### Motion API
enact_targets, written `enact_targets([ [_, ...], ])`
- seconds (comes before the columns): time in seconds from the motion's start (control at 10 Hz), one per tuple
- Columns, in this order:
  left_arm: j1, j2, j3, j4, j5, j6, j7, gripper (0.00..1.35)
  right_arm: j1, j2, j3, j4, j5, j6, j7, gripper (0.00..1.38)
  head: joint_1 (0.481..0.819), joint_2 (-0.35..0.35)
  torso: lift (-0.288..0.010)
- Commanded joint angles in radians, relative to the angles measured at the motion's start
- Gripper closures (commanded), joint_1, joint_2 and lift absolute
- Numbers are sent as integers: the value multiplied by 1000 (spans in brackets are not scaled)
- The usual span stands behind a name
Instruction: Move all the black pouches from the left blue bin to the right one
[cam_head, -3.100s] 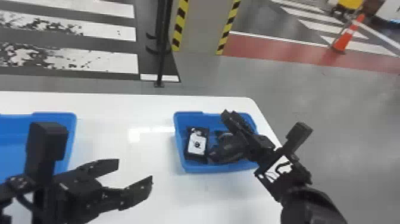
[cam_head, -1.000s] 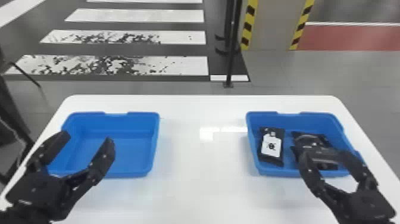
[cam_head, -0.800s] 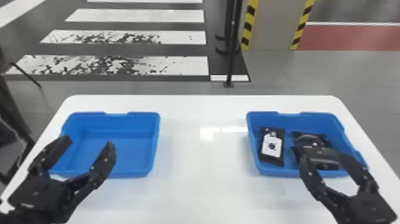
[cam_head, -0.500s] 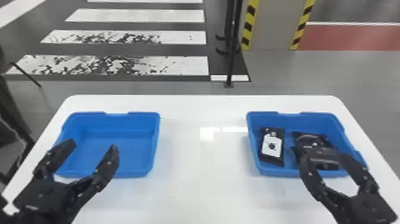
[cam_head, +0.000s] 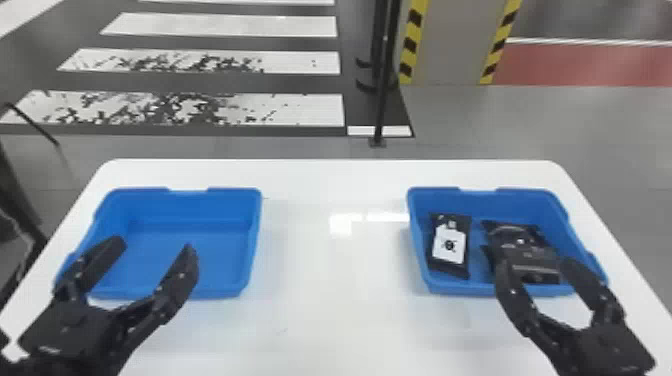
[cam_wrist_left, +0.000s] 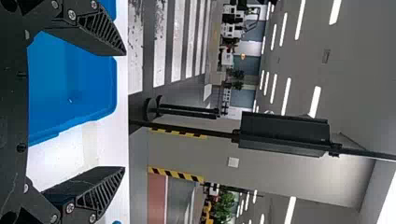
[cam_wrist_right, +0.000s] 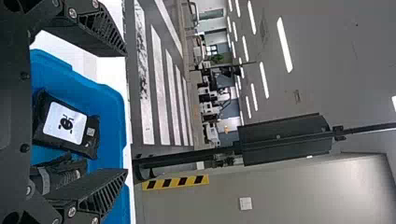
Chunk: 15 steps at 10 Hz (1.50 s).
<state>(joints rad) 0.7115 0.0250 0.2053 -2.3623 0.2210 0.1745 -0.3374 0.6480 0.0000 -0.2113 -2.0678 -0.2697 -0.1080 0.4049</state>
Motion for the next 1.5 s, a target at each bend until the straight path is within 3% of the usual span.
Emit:
enact_targets([
  [0.0, -2, 1, 0, 0, 0, 2, 0, 173, 0, 1, 0, 0, 0, 0, 0, 144, 695, -26, -140],
  [1.4, -2, -2, -8, 2, 8, 27, 0, 177, 15, 1, 0, -17, -10, 0, -9, 145, 695, -35, -140],
])
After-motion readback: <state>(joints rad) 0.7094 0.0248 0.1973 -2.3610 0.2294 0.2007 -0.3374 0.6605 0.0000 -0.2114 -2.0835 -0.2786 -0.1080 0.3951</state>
